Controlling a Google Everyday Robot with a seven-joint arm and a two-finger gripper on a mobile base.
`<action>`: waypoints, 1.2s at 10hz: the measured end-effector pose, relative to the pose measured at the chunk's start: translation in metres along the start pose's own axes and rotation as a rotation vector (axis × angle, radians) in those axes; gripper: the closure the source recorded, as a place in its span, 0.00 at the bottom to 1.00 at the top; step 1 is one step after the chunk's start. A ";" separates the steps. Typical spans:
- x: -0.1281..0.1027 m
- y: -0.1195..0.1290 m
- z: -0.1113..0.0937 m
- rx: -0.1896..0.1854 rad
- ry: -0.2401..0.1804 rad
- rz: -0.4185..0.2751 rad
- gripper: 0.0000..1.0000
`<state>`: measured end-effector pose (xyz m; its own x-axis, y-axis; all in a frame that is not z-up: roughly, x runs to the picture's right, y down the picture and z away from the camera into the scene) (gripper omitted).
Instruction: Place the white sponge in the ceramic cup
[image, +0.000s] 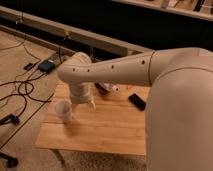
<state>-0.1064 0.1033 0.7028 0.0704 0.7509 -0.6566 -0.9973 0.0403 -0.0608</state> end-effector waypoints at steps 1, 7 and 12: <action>0.000 0.000 0.000 0.000 -0.001 0.000 0.35; -0.077 0.019 -0.013 0.031 -0.104 -0.215 0.35; -0.141 0.046 0.003 0.040 -0.125 -0.378 0.35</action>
<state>-0.1622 0.0009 0.7948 0.4323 0.7523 -0.4971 -0.9016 0.3533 -0.2495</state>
